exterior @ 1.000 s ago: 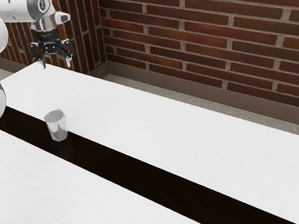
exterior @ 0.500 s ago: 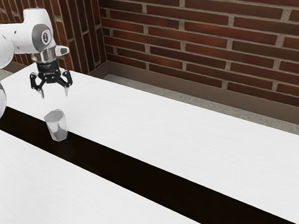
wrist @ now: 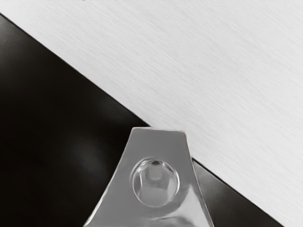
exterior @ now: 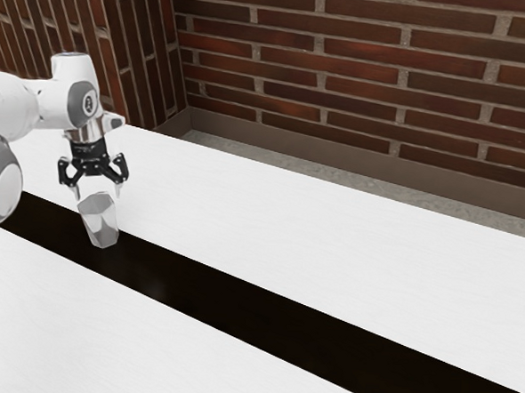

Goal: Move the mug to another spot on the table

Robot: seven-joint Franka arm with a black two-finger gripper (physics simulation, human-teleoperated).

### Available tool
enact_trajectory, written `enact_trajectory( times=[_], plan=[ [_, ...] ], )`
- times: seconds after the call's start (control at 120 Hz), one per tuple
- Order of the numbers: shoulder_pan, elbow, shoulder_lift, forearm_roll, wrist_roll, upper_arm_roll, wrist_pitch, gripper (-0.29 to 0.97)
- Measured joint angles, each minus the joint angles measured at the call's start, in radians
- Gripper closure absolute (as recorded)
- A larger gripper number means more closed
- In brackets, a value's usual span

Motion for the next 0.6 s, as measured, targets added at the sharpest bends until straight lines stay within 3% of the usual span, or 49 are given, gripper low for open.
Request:
enact_trajectory(
  times=[0.408,0.6],
  plan=[
    [0.0,-0.015,0.046,-0.002,0.011,0.0,0.064,0.0],
    [-0.004,-0.032,0.055,-0.02,0.014,0.0,0.087,0.12]
  ],
)
